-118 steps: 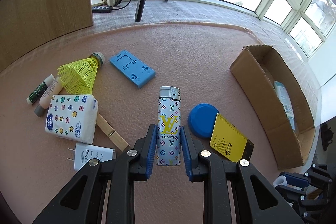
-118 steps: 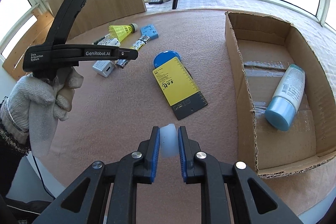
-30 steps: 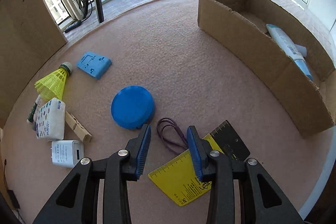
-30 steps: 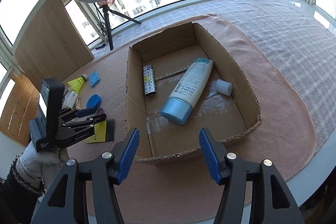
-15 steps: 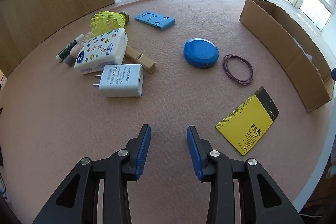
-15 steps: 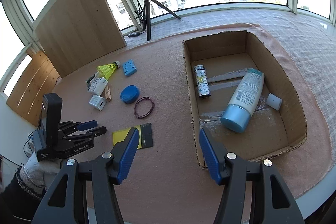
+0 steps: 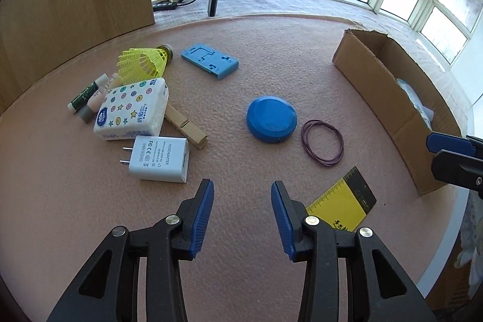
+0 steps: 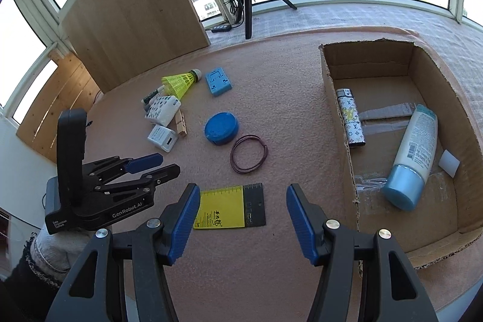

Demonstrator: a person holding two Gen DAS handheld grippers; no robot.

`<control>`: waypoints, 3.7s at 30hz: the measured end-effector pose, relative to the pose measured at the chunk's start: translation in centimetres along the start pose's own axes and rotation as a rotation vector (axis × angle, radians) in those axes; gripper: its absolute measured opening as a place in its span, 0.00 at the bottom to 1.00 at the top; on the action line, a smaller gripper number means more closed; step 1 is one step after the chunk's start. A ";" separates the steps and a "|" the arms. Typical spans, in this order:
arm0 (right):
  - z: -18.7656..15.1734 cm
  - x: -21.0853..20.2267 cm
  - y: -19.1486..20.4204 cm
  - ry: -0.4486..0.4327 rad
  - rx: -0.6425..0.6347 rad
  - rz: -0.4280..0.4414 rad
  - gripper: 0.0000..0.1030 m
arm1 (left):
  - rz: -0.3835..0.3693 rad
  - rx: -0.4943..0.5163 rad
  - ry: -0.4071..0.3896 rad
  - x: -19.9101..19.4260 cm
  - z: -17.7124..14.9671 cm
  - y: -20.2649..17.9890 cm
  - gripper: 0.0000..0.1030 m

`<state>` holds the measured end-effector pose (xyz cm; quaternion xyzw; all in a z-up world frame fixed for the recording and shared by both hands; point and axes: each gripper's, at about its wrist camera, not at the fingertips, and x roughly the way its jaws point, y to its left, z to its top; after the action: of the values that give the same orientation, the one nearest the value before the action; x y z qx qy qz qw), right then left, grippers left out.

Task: Organize objects
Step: 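Move the right tool to the blue round lid and close on it, then carry the blue lid with the right tool into the box and release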

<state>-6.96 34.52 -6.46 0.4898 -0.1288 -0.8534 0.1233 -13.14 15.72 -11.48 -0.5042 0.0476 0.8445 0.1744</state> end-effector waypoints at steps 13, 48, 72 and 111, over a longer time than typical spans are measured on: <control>5.9 7.3 0.9 0.091 -0.002 0.047 0.54 | -0.036 -0.054 0.002 -0.4 -0.5 1.2 0.43; 4.6 13.6 4.9 0.242 0.014 0.169 0.38 | -0.083 -0.130 0.011 -1.2 -2.9 5.5 0.44; 4.5 13.9 5.8 0.259 -0.002 0.194 0.27 | -0.150 -0.123 0.001 0.4 -0.9 3.3 0.36; -1.8 -6.4 -14.5 -0.111 0.370 -0.014 0.35 | -0.410 0.312 -0.053 -0.6 3.4 -23.7 0.67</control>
<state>-3.48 50.08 -7.10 0.4573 -0.2867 -0.8417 0.0178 -7.59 38.57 -7.09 -0.4479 0.0696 0.7869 0.4187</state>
